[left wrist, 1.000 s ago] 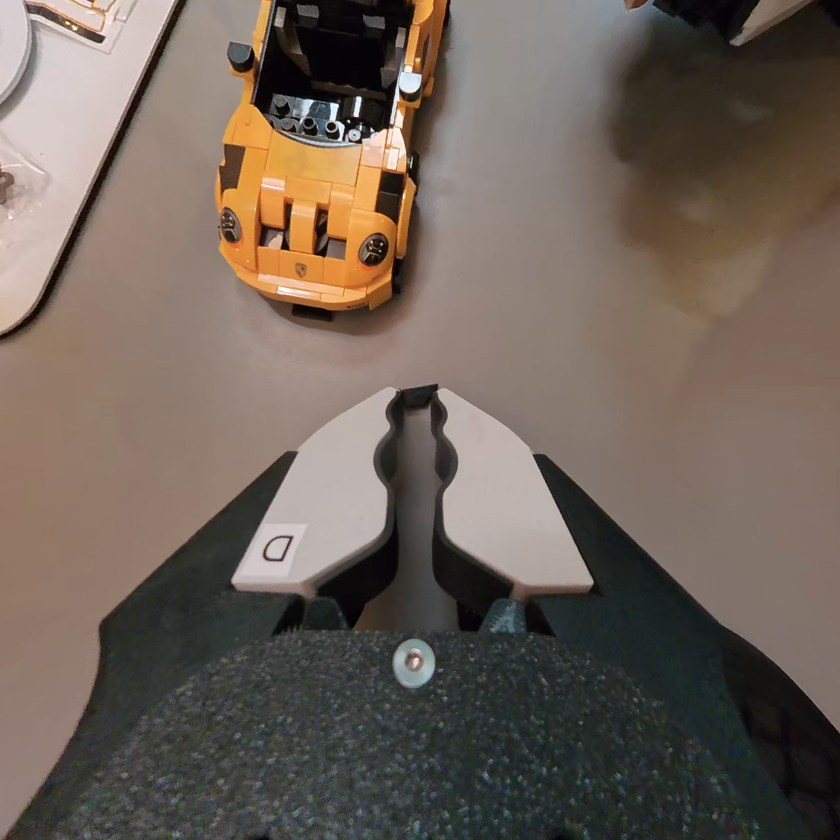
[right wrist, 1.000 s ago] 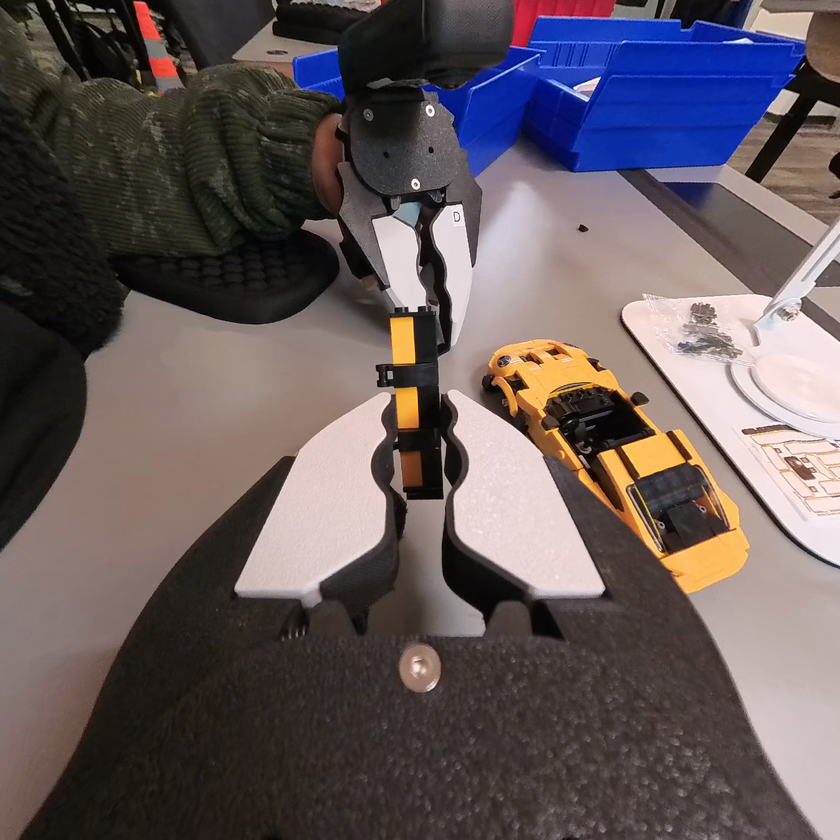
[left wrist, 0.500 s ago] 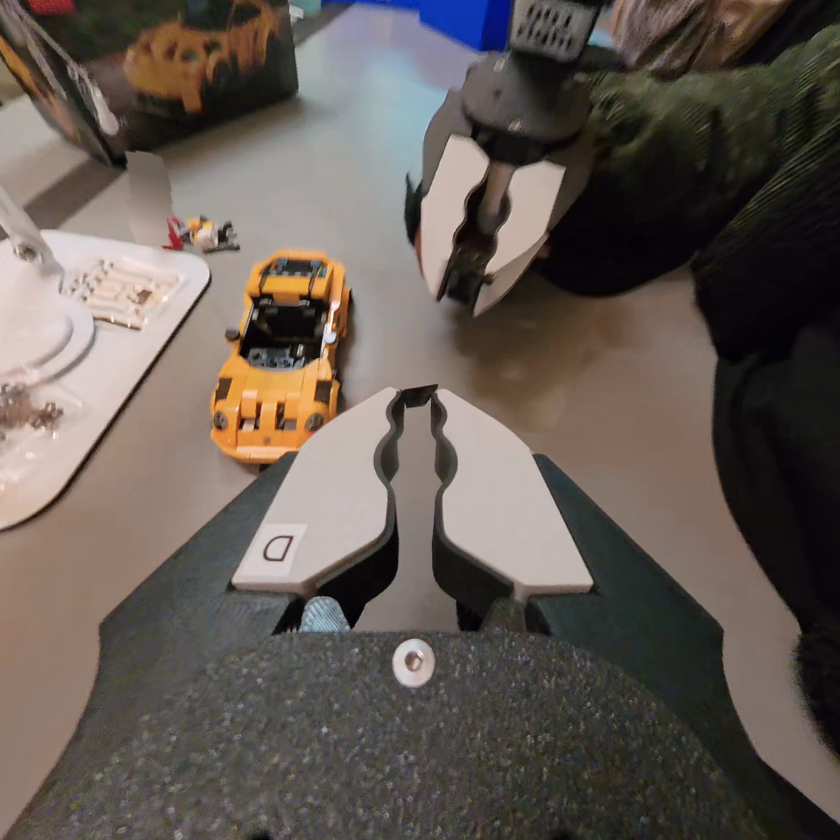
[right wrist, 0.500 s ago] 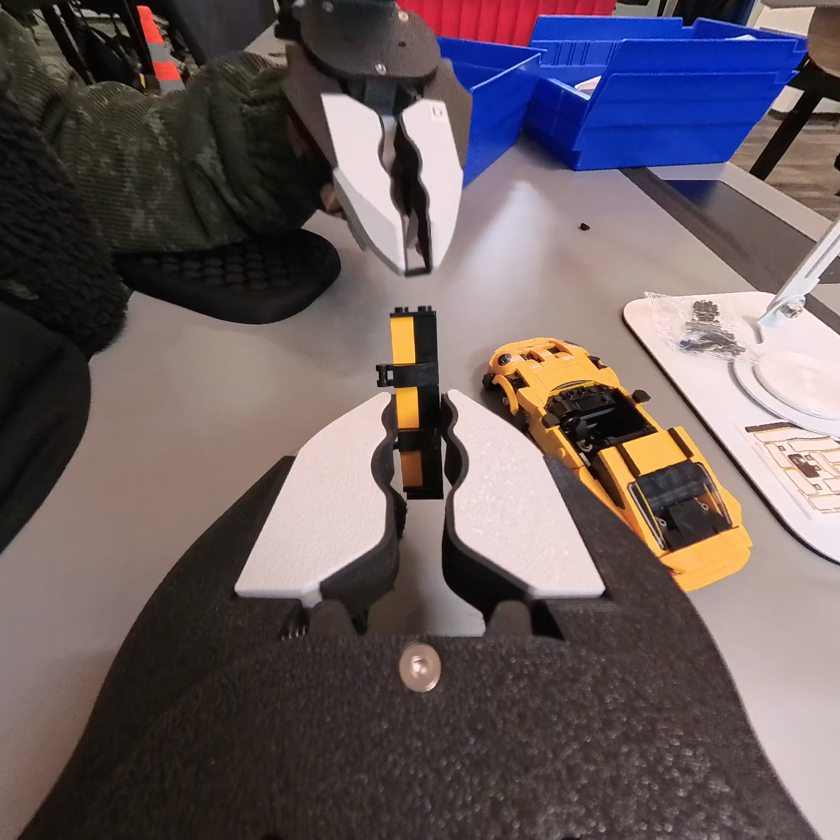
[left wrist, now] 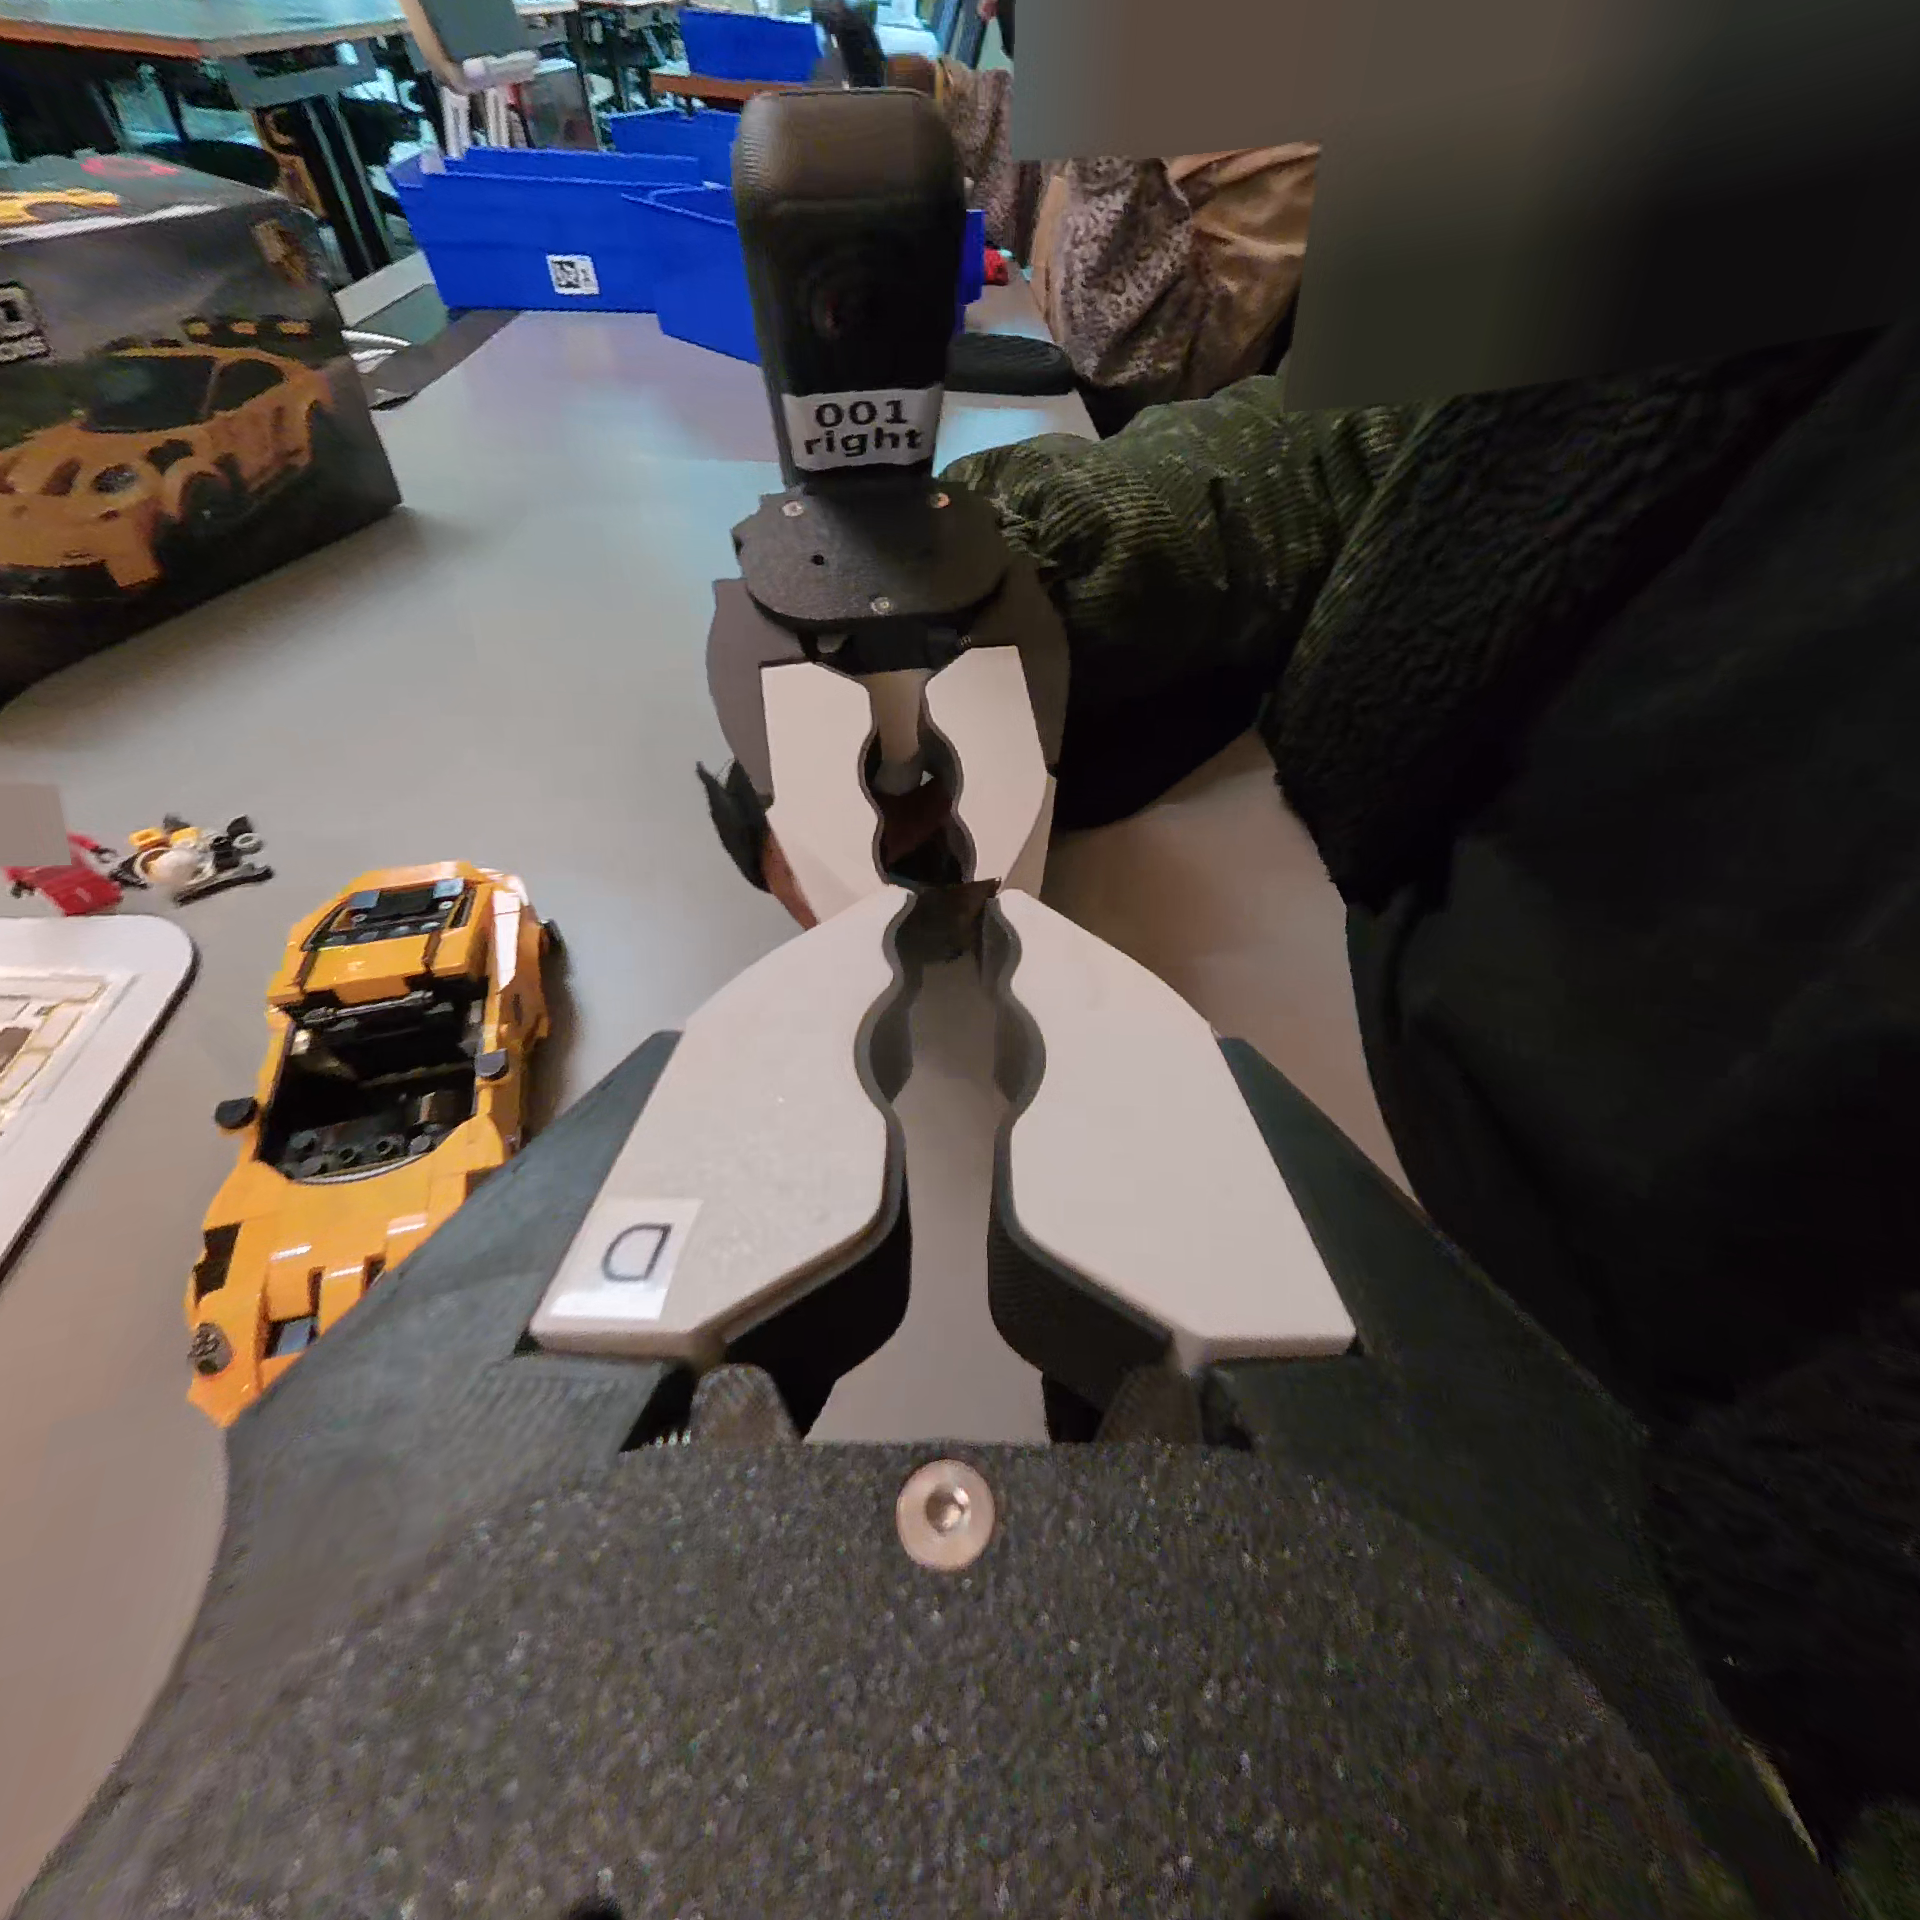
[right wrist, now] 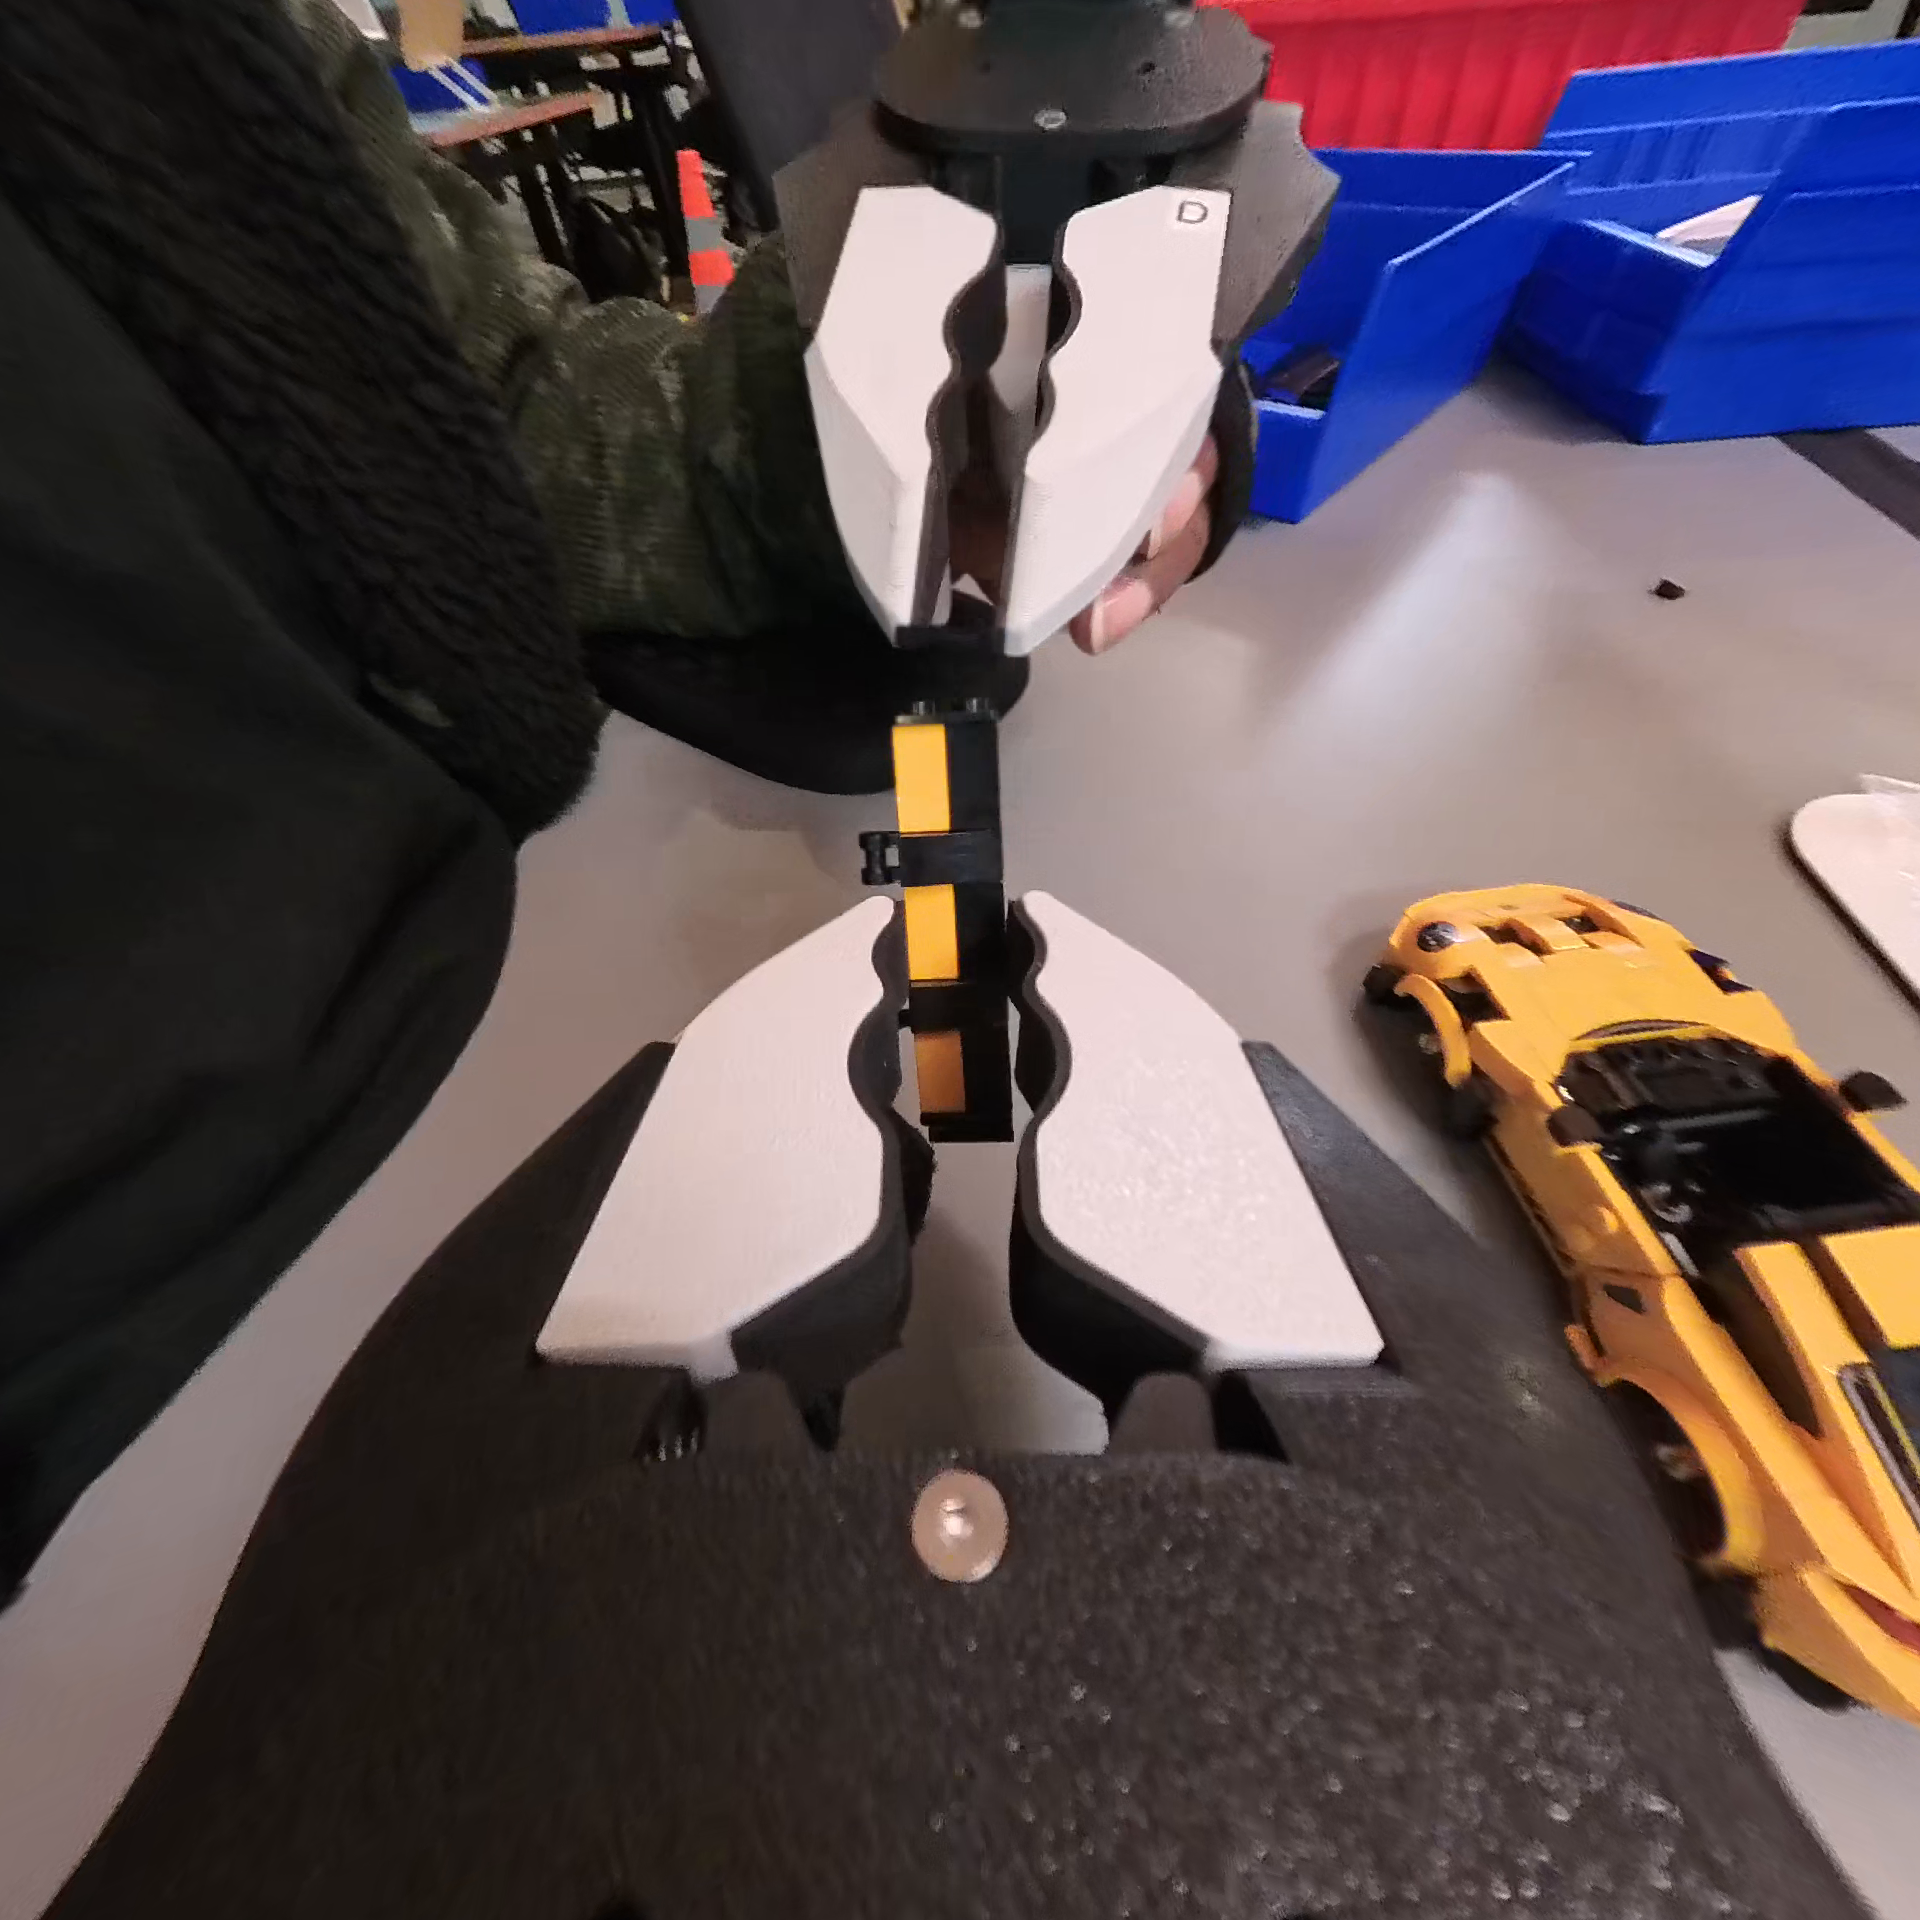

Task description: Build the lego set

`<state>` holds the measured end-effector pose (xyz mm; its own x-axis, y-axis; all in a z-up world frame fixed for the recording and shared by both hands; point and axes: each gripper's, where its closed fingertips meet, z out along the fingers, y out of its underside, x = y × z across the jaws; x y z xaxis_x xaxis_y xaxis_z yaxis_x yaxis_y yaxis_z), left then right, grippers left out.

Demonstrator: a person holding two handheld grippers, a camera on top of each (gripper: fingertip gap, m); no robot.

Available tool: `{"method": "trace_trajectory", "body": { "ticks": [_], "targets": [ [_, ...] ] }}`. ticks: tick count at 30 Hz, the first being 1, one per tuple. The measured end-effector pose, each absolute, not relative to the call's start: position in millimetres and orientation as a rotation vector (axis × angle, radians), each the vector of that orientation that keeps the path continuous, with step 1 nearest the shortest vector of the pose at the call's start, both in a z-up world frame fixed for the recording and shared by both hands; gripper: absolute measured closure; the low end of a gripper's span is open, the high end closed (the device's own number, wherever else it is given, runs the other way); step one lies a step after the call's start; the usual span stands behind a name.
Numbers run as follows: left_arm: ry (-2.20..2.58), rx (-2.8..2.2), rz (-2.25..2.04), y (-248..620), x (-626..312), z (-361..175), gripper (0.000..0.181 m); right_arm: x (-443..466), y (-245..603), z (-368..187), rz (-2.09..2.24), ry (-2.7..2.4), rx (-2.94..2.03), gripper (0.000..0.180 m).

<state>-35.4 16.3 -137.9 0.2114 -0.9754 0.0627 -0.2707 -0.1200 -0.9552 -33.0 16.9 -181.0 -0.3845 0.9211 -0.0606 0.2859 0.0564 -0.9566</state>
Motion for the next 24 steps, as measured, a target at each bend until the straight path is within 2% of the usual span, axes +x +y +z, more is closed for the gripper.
{"method": "trace_trajectory", "body": {
  "ticks": [7, 24],
  "targets": [
    [1.332, -1.621, -0.892, 13, -34, -142, 0.17, -35, 10, -178, 1.413, -1.721, -1.202, 0.162],
    [1.539, -1.717, -0.77, 27, -25, -109, 0.17, -34, 24, -143, 1.454, -1.488, -1.125, 0.162]
  ]
}}
